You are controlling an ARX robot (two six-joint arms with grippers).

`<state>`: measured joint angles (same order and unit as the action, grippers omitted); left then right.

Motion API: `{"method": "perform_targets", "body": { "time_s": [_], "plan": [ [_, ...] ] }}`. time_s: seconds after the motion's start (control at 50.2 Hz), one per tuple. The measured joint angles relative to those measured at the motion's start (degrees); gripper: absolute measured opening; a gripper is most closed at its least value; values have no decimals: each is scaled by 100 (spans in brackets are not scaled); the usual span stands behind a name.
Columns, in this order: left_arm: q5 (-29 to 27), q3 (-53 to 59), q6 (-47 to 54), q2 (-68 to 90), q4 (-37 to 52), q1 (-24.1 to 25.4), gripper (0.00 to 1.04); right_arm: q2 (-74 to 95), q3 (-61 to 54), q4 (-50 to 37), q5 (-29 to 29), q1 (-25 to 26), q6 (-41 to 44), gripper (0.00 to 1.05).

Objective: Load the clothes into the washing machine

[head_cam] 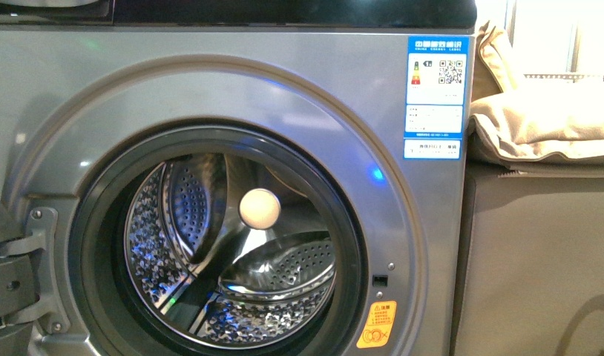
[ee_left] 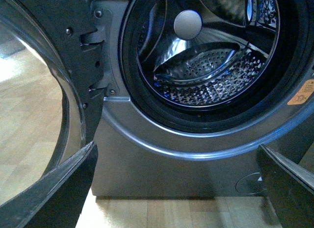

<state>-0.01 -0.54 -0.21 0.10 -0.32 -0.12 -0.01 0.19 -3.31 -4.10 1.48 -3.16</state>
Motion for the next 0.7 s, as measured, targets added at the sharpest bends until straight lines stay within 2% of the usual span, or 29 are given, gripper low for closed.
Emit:
{"method": "perform_targets", "body": {
  "time_s": [0.06,0.199,0.498,0.698],
  "plan": [
    [2,0,0,0,0,0,98,0,-2,-208,-308,175,-354,97],
    [0,0,0,0,0,0,98,28,-2,-313,-623,472,-745,97],
    [2,0,0,0,0,0,98,708,4,-1104,-1255,1005,-914,97],
    [0,0,-2,0,0,0,98,1939,37,-2369,-2070,1945,-1012,97]
  ]
}}
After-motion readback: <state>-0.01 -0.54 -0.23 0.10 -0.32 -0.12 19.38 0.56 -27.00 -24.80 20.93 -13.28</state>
